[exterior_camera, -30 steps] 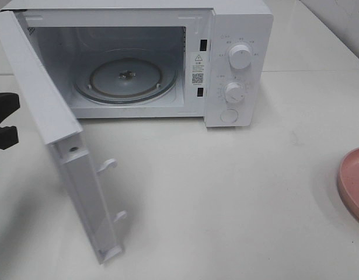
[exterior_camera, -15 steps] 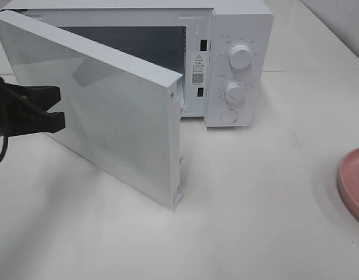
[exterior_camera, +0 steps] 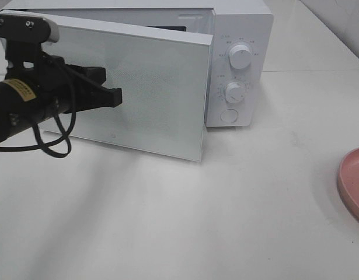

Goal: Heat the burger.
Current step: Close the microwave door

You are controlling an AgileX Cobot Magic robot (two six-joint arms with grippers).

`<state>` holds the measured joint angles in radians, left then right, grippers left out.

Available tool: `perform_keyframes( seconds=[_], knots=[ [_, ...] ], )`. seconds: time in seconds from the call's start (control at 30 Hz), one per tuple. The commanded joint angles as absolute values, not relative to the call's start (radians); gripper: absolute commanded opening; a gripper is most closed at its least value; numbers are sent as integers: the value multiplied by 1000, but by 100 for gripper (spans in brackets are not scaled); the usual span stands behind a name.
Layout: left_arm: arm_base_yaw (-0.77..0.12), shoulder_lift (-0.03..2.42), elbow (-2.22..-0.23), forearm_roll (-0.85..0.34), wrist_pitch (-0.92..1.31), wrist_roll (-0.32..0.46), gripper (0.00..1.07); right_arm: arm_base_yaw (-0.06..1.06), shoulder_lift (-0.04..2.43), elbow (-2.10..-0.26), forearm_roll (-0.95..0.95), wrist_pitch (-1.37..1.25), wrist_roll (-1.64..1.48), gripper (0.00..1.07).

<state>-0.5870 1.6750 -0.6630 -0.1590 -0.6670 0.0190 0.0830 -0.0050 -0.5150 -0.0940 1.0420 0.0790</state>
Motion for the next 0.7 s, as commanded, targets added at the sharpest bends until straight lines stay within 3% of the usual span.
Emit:
perform_keyframes(
  seconds=[0.03,0.2,0.7],
  knots=[
    [-614,1723,-727,-219,-688,44,0,81,-29,-512,-97,1034,75,76],
    [-645,1789,-818,-290,-686,107,0,81,-29,-512,-96,1034,74,76],
    [-663,1961,-1058,-340,-679,119,0,81,-29,-512,-96,1034,74,76]
  ],
)
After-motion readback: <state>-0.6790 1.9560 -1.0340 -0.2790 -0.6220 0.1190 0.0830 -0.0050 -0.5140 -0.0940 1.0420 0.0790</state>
